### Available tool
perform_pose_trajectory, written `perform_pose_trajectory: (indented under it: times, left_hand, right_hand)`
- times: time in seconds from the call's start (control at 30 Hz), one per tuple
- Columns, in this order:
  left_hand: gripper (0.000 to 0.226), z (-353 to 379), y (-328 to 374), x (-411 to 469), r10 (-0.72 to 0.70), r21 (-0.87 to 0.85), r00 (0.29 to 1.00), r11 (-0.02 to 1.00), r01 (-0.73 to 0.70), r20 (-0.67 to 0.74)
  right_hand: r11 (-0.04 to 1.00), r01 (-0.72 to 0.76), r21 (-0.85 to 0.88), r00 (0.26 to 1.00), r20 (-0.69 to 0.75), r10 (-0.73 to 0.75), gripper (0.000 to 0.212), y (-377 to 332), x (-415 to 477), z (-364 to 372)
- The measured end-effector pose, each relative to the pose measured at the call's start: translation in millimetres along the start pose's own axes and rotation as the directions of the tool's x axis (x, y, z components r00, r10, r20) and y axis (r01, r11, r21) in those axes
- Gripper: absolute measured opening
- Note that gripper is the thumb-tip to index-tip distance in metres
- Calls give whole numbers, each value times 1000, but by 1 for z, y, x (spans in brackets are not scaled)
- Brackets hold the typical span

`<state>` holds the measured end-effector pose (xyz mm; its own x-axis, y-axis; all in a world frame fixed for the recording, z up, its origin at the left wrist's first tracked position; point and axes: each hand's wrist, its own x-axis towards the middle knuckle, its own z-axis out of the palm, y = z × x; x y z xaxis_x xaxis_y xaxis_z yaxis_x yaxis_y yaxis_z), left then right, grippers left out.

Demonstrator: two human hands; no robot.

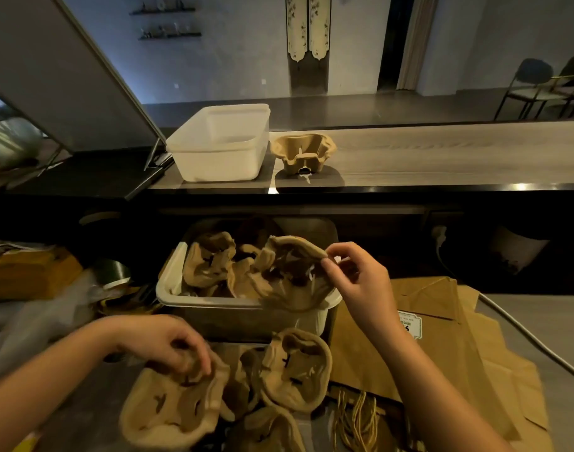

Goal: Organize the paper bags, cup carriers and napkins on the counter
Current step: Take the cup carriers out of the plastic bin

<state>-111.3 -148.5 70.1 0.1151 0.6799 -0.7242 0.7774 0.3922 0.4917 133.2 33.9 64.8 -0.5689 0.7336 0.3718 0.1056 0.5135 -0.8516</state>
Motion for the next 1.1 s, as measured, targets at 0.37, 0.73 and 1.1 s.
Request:
perform_pose_trajectory:
  times: [0.37,0.73,1.1]
  left_hand:
    - [29,10,12,25,-48,-154,966,988,9,-255]
    - [26,18,4,52,-189,-60,834,981,185,-519]
    - [37,-7,7,17,-277,-6,932,959,284,-235]
  right_hand:
    - [980,-181,-85,869,452,199,14,37,-48,16]
    - [942,-74,-328,896,393,208,21,60,-54,18]
    - [885,20,-465,951,283,127,25,62,-54,34]
